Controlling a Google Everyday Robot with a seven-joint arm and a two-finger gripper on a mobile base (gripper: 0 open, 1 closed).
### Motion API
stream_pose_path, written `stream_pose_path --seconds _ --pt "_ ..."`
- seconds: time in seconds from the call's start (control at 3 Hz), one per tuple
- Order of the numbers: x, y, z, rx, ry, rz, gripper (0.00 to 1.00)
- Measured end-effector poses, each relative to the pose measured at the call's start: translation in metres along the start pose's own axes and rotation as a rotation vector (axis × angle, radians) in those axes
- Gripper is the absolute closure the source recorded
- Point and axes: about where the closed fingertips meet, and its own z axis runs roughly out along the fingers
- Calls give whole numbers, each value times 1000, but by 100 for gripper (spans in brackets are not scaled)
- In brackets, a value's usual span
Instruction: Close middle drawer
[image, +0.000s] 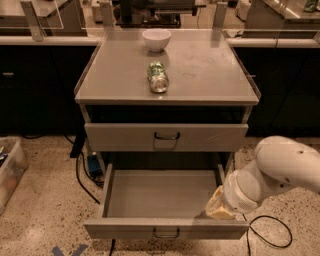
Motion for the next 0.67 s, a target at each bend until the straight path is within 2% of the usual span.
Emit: stream_pose_path --seconds 0.33,0.67 --pt "22 1 42 33 -3 70 100" --pt "43 -2 86 82 -26 188 100"
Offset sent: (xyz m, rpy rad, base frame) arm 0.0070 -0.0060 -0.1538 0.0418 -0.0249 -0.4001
